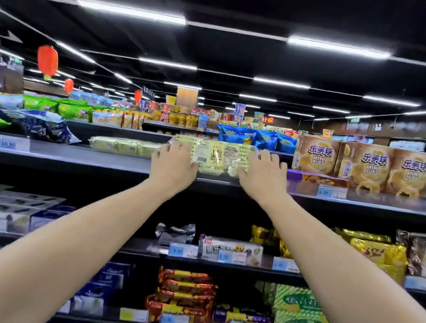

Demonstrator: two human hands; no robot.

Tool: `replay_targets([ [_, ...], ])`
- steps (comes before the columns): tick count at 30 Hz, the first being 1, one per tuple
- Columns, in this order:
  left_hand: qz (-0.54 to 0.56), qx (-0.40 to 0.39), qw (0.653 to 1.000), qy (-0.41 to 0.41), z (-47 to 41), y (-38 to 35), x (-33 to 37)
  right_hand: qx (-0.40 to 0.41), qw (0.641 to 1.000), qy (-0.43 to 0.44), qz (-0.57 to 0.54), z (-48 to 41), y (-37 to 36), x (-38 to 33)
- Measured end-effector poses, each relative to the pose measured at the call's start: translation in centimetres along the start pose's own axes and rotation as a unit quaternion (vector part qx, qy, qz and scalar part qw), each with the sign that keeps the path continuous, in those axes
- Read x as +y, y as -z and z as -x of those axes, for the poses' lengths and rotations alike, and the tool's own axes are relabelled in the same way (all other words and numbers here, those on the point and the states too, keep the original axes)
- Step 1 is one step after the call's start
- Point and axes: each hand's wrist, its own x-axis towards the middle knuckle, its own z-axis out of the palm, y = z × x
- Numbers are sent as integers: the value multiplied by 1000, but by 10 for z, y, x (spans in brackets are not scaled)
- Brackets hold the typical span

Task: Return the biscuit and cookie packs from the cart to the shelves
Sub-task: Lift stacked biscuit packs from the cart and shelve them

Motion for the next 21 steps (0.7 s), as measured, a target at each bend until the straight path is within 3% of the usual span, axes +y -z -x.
replay_targets([
  [4,-47,6,997,-59,62,8,17,14,999,37,-34,49,4,-1],
  [8,-88,-26,994,-56,123,10,17,-20,995,75,-69,103,-6,-7],
  [15,-118,-96,988,-11,227,12,-34,-128,978,140,-88,189,-29,-54],
  [21,-138,-198,969,46,324,23,-112,-224,945,206,-121,263,-58,-141],
])
